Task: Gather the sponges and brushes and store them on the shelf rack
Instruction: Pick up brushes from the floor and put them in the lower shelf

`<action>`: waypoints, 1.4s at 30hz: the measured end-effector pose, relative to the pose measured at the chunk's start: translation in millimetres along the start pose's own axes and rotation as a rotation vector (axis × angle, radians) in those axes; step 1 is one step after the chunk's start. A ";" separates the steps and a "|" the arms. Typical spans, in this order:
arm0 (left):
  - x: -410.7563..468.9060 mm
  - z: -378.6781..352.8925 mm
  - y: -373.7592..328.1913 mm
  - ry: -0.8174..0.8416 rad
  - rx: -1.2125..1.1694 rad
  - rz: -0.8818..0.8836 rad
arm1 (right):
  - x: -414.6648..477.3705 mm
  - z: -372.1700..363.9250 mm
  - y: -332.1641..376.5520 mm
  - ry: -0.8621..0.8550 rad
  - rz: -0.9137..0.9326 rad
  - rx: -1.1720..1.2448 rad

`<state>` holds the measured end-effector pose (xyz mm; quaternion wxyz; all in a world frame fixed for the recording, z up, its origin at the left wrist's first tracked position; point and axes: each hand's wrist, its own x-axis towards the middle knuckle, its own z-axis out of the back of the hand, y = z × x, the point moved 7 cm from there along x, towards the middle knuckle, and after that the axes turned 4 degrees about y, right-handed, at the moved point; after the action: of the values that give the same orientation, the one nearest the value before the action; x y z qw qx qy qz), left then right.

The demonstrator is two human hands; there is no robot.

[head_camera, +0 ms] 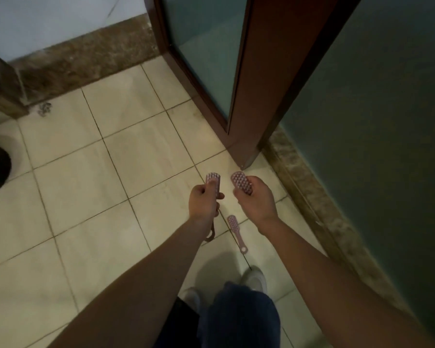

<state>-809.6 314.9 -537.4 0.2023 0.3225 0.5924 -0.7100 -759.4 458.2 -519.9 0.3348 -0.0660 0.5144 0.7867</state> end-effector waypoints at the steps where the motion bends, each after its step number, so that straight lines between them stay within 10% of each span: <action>1: -21.2 0.6 -13.5 0.014 0.006 0.002 | -17.3 13.6 15.4 -0.011 -0.011 0.013; 18: -375.9 -45.3 -222.1 0.465 0.251 -0.075 | -328.5 244.1 208.9 -0.415 -0.139 0.270; 42: -695.1 -241.3 -128.6 1.193 0.711 -0.113 | -644.0 417.2 79.0 -1.212 -0.310 0.697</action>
<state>-349.4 511.2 17.2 -0.3130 0.6728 0.3497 -0.5720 -212.0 499.3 22.0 0.6711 0.4211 0.4440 0.4185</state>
